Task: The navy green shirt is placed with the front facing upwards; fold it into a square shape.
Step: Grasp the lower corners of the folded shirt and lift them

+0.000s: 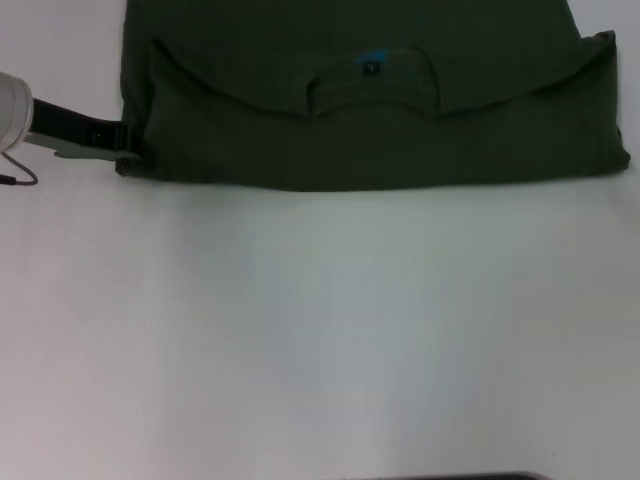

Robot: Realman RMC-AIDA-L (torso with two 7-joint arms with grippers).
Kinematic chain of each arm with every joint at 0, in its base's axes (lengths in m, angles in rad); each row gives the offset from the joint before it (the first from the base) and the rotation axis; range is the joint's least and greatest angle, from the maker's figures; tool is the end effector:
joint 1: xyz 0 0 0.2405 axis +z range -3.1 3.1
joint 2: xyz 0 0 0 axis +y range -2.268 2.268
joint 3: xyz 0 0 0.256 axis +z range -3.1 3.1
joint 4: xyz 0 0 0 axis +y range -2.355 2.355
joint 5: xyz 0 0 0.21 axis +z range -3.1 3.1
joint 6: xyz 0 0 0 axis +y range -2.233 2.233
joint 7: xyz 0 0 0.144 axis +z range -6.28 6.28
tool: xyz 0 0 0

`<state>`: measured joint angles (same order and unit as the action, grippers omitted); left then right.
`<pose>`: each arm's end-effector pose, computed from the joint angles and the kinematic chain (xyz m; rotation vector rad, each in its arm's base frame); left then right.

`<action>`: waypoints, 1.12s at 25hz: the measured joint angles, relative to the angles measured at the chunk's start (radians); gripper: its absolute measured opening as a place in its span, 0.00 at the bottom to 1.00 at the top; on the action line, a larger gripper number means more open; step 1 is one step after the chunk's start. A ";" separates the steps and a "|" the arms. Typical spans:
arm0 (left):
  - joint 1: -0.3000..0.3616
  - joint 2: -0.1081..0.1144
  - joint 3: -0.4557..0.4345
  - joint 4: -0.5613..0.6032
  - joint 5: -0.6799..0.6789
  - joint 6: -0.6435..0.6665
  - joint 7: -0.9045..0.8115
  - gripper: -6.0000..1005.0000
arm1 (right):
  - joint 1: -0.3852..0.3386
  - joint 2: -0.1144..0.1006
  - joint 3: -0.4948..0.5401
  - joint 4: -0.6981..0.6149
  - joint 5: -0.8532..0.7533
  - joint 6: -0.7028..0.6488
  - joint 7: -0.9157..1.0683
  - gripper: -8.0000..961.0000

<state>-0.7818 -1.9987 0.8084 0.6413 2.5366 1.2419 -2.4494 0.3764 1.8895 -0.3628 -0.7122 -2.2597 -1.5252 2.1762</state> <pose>-0.2676 0.4060 0.0101 -2.2695 -1.5580 0.0148 0.3843 0.2911 0.1170 -1.9378 1.7498 0.5941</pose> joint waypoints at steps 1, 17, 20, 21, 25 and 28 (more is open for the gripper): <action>0.000 0.000 0.000 0.000 0.000 0.000 0.000 0.04 | 0.009 -0.008 0.000 0.000 -0.022 -0.002 0.019 0.80; -0.011 -0.007 0.005 0.010 -0.001 0.001 0.021 0.05 | 0.193 -0.065 -0.083 -0.005 -0.246 -0.021 0.286 0.80; -0.009 -0.008 0.005 0.010 -0.003 0.001 0.026 0.05 | 0.197 -0.063 -0.101 -0.010 -0.244 0.006 0.286 0.80; -0.008 -0.008 0.005 0.011 -0.004 0.001 0.026 0.05 | 0.197 -0.061 -0.101 -0.011 -0.243 0.017 0.285 0.80; -0.006 -0.012 0.005 0.011 -0.009 0.001 0.026 0.05 | 0.194 -0.048 -0.106 -0.008 -0.243 0.061 0.280 0.80; -0.009 -0.017 0.005 0.013 -0.005 0.001 0.026 0.04 | 0.194 -0.033 -0.106 -0.003 -0.242 0.098 0.277 0.80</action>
<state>-0.7910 -2.0156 0.8131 0.6548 2.5313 1.2425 -2.4234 0.5700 1.8560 -0.4689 -0.7156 -2.5021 -1.4271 2.4532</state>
